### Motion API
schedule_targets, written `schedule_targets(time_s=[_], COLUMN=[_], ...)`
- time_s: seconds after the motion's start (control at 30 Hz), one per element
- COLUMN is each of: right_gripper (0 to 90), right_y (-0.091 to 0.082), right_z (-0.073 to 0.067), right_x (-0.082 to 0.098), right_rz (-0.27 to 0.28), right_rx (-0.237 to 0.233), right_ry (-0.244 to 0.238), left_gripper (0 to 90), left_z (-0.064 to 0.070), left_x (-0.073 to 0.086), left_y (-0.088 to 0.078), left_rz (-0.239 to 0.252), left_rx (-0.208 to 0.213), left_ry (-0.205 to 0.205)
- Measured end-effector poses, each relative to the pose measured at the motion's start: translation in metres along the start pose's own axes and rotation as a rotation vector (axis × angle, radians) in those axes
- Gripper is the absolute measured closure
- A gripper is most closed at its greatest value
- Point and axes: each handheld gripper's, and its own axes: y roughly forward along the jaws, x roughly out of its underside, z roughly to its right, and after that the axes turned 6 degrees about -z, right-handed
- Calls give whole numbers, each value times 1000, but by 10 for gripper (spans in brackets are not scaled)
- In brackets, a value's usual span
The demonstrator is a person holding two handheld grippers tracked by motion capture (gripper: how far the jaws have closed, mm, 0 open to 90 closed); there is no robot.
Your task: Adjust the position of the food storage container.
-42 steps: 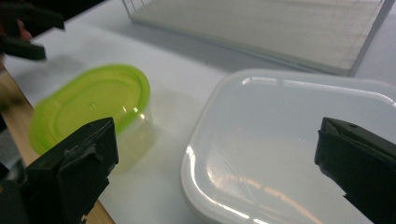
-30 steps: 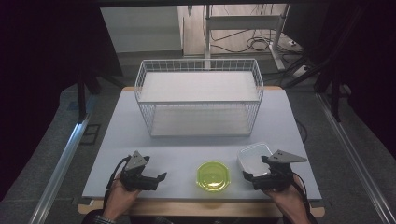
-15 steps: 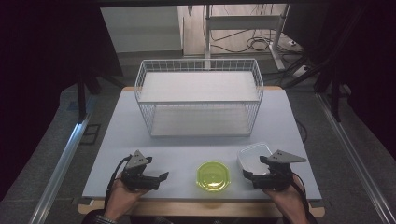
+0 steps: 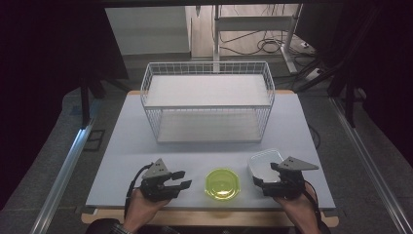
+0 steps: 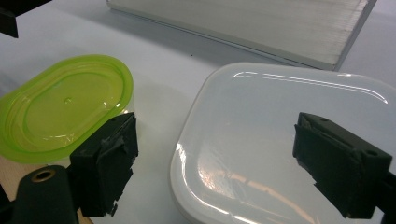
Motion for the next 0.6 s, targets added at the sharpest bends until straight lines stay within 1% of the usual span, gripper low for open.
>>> schedule_targets(time_s=[0.07,0.13,0.17,0.2,0.27,0.3,0.37,0.4,0.53,0.6], right_gripper=[147,150,150,153,154,154,156,156,156,156], right_y=[-1,-2,-2,-3,-4,-4,-4,-5,-5,-4], right_z=[-1,-1,-1,-3,-3,-3,-3,-2,-2,-2], right_x=[-1,-1,-1,-2,-2,-2,-2,-2,-2,-2], right_rz=[3,6,6,10,10,10,8,8,4,3], right_rx=[4,7,7,12,15,15,19,20,25,25], right_ry=[-1,-4,-4,-10,-14,-14,-18,-15,-18,-21], left_gripper=[643,761,821,882,899,899,899,900,900,899], left_z=[8,18,18,29,40,40,51,58,72,74], left_x=[-8,-16,-16,-22,-27,-27,-29,-29,-31,-32], left_y=[7,15,15,23,32,32,42,50,65,68], left_rz=[1,3,3,-4,-11,-11,-25,-35,-57,-61], left_rx=[31,65,65,84,121,121,148,169,196,200], left_ry=[13,35,35,62,73,73,88,93,103,103])
